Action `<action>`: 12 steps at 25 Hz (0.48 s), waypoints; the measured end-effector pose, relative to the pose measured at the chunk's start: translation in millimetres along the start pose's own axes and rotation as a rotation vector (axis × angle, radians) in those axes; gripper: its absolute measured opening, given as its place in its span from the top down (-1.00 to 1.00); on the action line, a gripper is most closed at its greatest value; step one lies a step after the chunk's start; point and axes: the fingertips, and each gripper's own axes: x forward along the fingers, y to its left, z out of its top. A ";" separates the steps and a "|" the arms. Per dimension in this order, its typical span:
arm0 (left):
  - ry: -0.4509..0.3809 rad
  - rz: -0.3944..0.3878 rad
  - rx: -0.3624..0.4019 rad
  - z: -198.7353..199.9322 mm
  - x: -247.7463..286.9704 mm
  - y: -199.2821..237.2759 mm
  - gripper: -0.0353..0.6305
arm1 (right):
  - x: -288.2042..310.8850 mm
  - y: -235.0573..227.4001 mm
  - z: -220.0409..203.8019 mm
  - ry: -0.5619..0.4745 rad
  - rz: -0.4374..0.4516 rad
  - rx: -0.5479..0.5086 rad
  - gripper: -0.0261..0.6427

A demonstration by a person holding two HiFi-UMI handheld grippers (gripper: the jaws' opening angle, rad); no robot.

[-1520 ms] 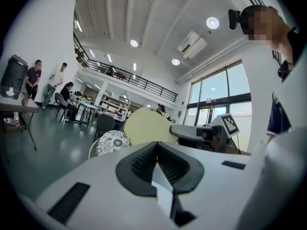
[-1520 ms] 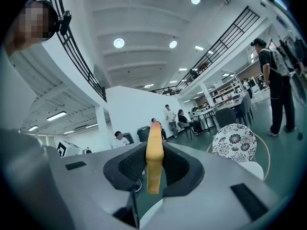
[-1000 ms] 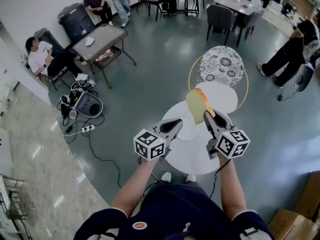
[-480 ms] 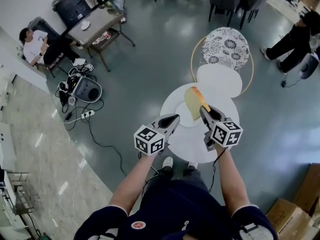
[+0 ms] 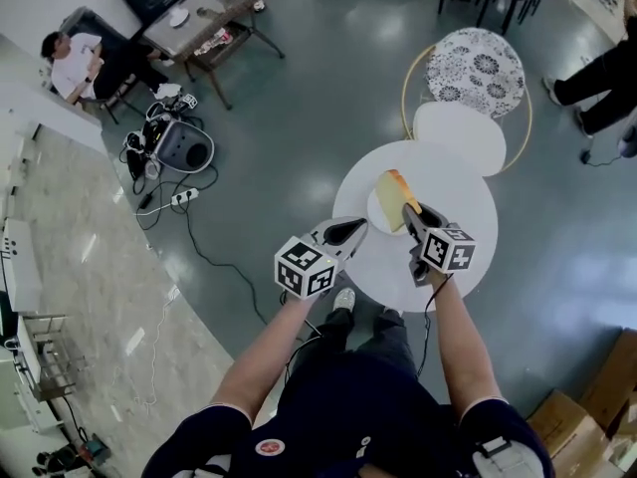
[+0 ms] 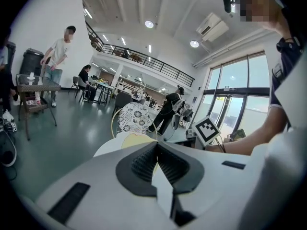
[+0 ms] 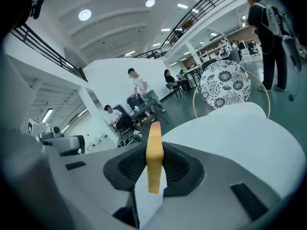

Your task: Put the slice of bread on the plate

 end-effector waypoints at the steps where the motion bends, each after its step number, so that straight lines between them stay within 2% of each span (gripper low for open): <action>1: 0.008 0.001 -0.003 -3.8 -1.2 1.4 0.88 | 3.7 -1.7 -4.8 0.005 0.003 0.010 0.66; 12: 0.056 0.012 -0.034 -28.9 -3.5 7.6 0.88 | 26.4 -12.7 -39.5 0.033 0.024 0.091 0.66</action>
